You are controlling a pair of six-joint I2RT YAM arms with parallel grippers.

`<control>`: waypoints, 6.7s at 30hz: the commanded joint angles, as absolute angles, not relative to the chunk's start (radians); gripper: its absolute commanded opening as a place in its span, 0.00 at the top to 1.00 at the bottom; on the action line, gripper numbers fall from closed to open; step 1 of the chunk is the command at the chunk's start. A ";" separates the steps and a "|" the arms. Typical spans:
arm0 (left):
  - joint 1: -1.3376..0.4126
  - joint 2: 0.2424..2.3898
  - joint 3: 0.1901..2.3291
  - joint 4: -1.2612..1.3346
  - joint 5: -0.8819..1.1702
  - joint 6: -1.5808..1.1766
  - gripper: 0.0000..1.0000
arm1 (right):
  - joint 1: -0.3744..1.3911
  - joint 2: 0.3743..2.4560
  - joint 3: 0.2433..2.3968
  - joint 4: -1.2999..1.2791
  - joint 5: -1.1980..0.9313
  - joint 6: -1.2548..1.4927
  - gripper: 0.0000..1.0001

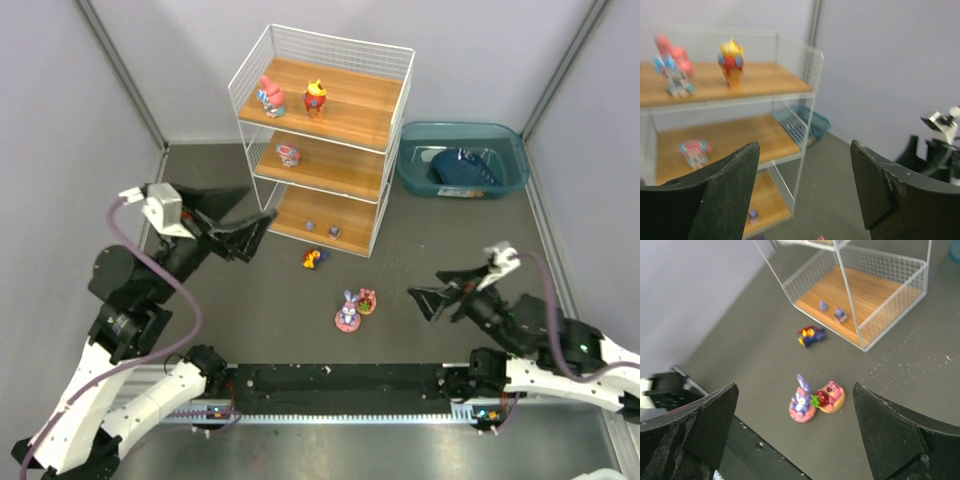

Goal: Place and organize the plastic toys onto the shelf

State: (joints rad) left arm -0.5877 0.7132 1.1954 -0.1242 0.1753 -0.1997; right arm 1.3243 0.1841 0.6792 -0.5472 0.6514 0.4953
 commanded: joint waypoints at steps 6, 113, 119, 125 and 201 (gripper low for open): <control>-0.658 0.548 0.635 -0.037 0.252 -0.462 0.21 | 1.318 0.411 0.543 -0.554 0.799 0.721 0.01; -1.371 1.594 0.747 -0.077 -0.653 -0.833 0.14 | 1.080 0.302 0.456 -0.474 0.551 0.726 0.05; -1.370 1.605 0.744 -0.067 -0.653 -0.828 0.21 | 1.080 0.302 0.456 -0.477 0.557 0.727 0.05; -1.370 1.598 0.729 -0.041 -0.646 -0.824 0.31 | 1.080 0.302 0.457 -0.479 0.558 0.721 0.05; -0.841 1.652 2.321 -0.686 -0.140 -0.123 1.00 | 1.080 0.181 0.523 -0.638 0.624 0.716 0.11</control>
